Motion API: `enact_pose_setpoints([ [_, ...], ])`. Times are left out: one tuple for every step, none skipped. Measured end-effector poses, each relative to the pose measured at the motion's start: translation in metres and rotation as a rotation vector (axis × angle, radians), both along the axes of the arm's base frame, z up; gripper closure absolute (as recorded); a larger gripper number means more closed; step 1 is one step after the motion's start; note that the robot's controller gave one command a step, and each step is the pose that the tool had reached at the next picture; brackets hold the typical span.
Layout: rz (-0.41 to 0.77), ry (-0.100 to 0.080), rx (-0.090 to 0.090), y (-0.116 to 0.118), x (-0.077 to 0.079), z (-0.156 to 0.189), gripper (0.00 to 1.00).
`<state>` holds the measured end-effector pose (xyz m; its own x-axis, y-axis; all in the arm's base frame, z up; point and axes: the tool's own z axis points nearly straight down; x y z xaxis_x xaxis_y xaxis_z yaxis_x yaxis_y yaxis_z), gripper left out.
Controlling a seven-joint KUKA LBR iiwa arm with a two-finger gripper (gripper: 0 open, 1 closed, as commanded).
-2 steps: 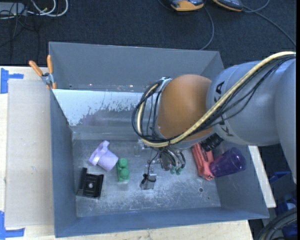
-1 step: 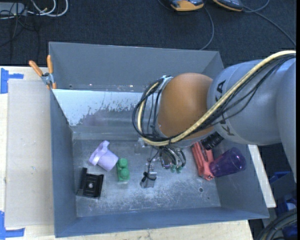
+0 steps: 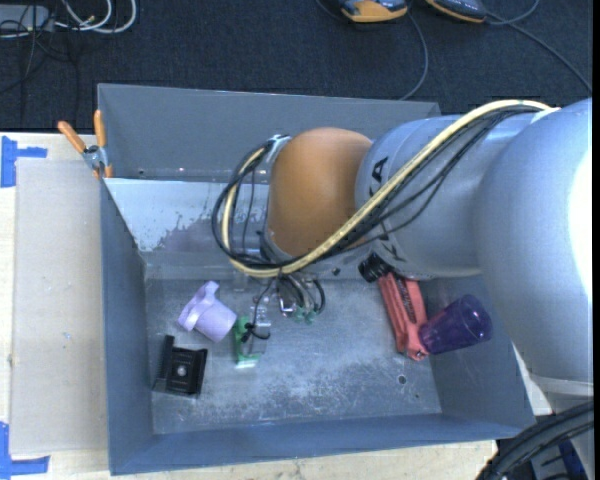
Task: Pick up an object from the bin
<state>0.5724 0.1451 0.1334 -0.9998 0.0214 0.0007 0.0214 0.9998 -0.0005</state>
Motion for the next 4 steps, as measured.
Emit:
enact_pose_setpoints([
  [0.037, 0.005, 0.002, 0.031, 0.016, -0.019, 0.0],
  [-0.038, 0.001, 0.001, 0.023, 0.01, -0.049, 0.0],
  [-0.006, 0.005, 0.001, 0.047, 0.007, -0.062, 0.0],
  [-0.191, 0.001, 0.0, 0.077, -0.001, -0.063, 1.0],
])
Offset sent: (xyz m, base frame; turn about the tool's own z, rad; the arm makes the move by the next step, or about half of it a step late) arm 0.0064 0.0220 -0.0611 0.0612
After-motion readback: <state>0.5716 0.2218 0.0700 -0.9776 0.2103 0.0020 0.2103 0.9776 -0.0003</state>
